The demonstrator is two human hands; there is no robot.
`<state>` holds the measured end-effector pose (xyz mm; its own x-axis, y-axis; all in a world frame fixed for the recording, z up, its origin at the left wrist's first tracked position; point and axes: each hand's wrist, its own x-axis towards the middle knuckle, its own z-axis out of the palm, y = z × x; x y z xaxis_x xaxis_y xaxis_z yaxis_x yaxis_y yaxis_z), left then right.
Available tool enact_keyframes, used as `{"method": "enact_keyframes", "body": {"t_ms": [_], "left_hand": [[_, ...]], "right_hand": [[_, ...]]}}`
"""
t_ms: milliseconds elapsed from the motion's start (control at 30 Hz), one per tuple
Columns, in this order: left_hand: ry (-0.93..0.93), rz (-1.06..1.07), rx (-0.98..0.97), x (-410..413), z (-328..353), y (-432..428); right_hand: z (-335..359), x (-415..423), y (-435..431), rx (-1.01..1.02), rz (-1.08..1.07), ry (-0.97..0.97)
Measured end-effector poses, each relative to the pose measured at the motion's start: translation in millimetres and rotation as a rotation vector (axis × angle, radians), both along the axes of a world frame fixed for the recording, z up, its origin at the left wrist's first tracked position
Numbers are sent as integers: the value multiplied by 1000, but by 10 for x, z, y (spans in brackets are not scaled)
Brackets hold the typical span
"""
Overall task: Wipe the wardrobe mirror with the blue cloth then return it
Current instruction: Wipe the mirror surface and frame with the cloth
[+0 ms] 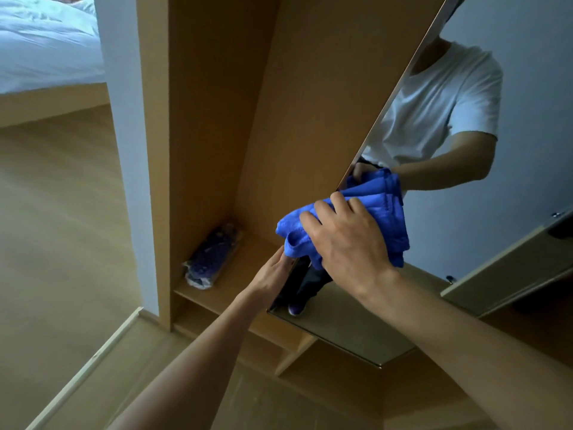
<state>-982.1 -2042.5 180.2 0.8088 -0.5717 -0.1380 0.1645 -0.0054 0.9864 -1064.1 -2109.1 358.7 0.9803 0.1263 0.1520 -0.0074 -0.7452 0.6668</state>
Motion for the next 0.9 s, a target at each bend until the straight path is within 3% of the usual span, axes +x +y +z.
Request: {"method": "enact_keyframes", "body": {"t_ms": [300,600,767,900], "left_hand": [[9,-2,34,-11,-258,-25],[-87,80,54,-34,-443,-124],[-7,57,28,83,-541,-69],[41,20,27,173,-590,-20]], "right_hand": [[362,-6,-66,-59,45,-156],[-388,32,-194,-76,88,-137],[-802,66,-135,-48,20,-9],[-919,73,-139,-27,-30,-36]]}}
